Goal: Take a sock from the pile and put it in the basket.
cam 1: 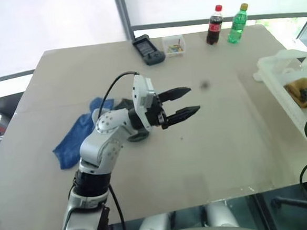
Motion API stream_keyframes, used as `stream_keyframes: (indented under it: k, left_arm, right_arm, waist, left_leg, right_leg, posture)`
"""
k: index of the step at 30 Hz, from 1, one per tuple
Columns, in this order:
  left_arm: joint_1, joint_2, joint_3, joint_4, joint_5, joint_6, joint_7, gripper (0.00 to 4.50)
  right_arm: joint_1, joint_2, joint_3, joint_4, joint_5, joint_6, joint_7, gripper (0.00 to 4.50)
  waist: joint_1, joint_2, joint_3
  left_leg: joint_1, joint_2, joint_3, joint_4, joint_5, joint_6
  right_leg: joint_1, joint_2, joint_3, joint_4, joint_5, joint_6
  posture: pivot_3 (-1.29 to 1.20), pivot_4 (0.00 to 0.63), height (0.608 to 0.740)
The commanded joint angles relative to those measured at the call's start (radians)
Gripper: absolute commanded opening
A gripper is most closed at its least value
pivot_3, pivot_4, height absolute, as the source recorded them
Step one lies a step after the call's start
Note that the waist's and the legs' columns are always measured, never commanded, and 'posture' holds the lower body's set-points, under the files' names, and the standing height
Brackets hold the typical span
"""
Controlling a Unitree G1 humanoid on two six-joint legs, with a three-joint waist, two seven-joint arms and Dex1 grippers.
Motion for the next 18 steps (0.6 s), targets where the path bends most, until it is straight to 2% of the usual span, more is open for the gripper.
stream_keyframes:
  k: [1, 2, 3, 9, 14, 18]
  left_arm:
    - [0.029, 0.031, 0.023, -0.042, -0.008, 0.006, -0.008, 3.16]
    - [0.043, 0.045, 0.033, -0.05, -0.014, 0.01, -0.009, 3.16]
    - [0.053, 0.054, 0.039, -0.055, -0.018, 0.013, -0.009, 3.16]
    - [0.112, 0.117, 0.093, -0.096, -0.059, 0.046, -0.014, 3.16]
    - [0.127, 0.132, 0.108, -0.106, -0.069, 0.055, -0.004, 3.16]
    - [0.127, 0.133, 0.113, -0.104, -0.072, 0.06, 0.003, 3.16]
  right_arm:
    - [-0.006, -0.018, 0.002, -0.025, -0.007, 0.011, 0.0, 3.92]
    - [0.0, -0.016, -0.002, -0.045, -0.006, 0.021, -0.003, 4.3]
    - [0.004, -0.016, -0.005, -0.059, -0.005, 0.028, -0.006, 4.46]
    - [0.062, -0.03, 0.008, -0.159, -0.019, 0.023, 0.015, 4.46]
    - [0.127, -0.04, 0.033, -0.261, -0.05, -0.017, 0.038, 4.46]
    - [0.133, -0.031, 0.005, -0.329, -0.027, -0.031, 0.062, 4.46]
  waist:
    - [-0.002, 0.0, 0.0]
    - [-0.003, 0.0, 0.0]
    - [-0.004, 0.0, 0.0]
    - [-0.002, 0.0, 0.0]
    - [0.005, 0.0, 0.0]
    - [0.002, 0.0, 0.0]
  left_leg:
    - [0.0, 0.0, 0.0, 0.0, 0.0, 0.0]
    - [0.0, 0.0, 0.0, 0.0, 0.0, 0.0]
    - [0.0, 0.0, 0.0, 0.0, 0.0, 0.0]
    - [0.0, 0.001, 0.0, 0.0, 0.0, 0.0]
    - [0.0, 0.0, 0.0, 0.0, 0.0, 0.0]
    - [0.0, 0.0, 0.0, 0.0, 0.0, 0.0]
  right_leg:
    - [0.0, 0.0, 0.0, 0.0, 0.0, 0.0]
    - [0.0, 0.0, 0.0, 0.0, 0.0, 0.0]
    - [0.0, 0.0, 0.0, 0.0, 0.0, 0.0]
    - [0.0, 0.0, 0.0, 0.0, 0.0, 0.0]
    - [0.0, 0.0, 0.0, 0.0, 0.0, 0.0]
    - [0.0, 0.0, 0.0, 0.0, 0.0, 0.0]
  posture:
    - [0.0, 0.15, 0.74]
    - [0.0, 0.15, 0.74]
    - [0.0, 0.15, 0.74]
    - [0.0, 0.15, 0.74]
    - [0.0, 0.15, 0.74]
    - [0.0, 0.15, 0.74]
